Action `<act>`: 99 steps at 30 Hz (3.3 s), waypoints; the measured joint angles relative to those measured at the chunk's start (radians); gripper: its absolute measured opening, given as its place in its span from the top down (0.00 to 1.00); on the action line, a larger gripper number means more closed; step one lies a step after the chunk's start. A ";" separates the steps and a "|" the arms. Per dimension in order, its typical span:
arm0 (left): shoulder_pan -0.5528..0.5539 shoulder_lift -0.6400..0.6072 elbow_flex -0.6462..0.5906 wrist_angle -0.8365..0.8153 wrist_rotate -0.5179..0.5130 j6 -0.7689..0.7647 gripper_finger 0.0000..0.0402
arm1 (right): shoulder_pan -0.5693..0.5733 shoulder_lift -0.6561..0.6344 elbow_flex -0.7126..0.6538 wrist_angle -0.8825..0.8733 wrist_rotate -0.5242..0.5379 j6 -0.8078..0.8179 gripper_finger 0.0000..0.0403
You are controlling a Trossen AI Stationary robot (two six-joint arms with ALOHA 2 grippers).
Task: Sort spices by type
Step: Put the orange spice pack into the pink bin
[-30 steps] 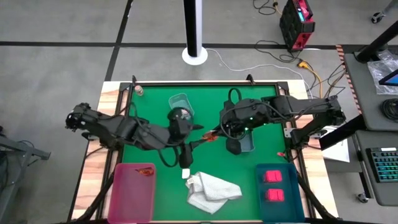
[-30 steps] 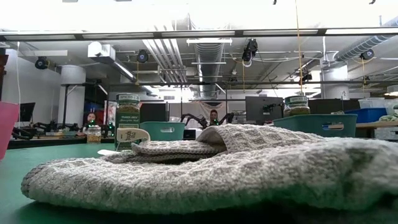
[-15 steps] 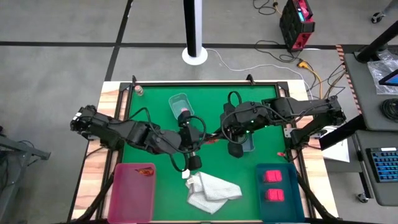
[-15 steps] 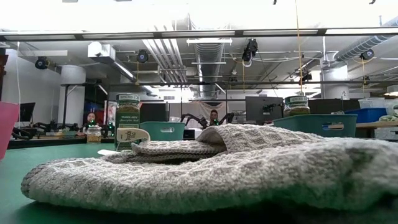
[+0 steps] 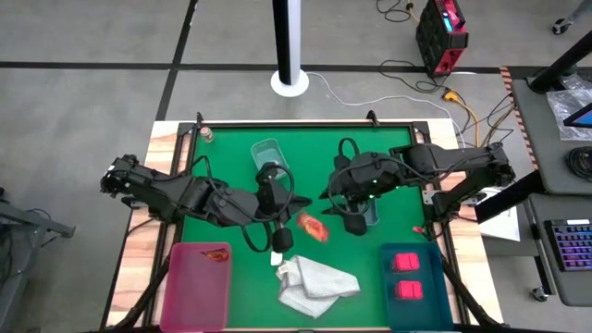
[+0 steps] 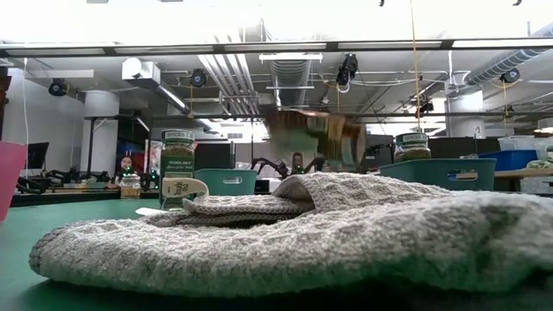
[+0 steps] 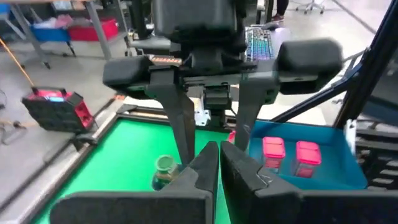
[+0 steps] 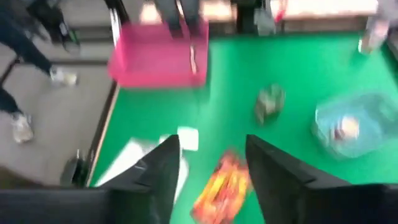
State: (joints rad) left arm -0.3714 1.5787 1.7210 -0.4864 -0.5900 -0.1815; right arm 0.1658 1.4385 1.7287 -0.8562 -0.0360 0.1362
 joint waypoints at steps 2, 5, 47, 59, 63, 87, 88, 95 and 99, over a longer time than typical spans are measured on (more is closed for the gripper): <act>0.000 0.000 0.000 -0.005 0.018 -0.046 1.00 | 0.000 -0.008 0.000 -0.111 -0.017 0.027 0.53; -0.011 -0.001 0.000 -0.040 0.037 -0.105 1.00 | 0.019 -0.020 -0.041 -0.249 -0.005 0.035 0.48; -0.363 -0.185 0.000 -0.461 -0.356 -0.242 1.00 | -0.082 0.538 -0.496 0.460 0.196 -0.142 0.95; -0.363 -0.187 0.000 -0.497 -0.355 -0.242 1.00 | -0.082 0.347 -0.507 0.465 0.174 0.029 0.98; -0.363 -0.194 0.000 -0.525 -0.354 -0.243 1.00 | -0.083 0.220 -0.516 0.495 0.178 0.079 0.98; -0.248 -0.199 -0.003 -0.360 -0.170 -0.055 0.46 | -0.010 -0.014 -0.783 1.602 -0.222 0.427 0.98; -0.237 -0.198 -0.003 -0.343 -0.139 -0.035 0.45 | -0.009 -0.006 -0.774 1.601 -0.226 0.425 0.98; -0.163 -0.186 -0.003 -0.289 0.040 0.045 0.44 | -0.009 0.048 -0.724 1.595 -0.242 0.417 0.98; -0.126 -0.179 -0.003 -0.266 0.139 0.072 0.48 | -0.009 0.065 -0.708 1.592 -0.254 0.417 0.98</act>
State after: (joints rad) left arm -0.4973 1.4000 1.7180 -0.7529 -0.4513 -0.1091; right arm 0.1570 1.5031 1.0209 0.7362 -0.2897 0.5529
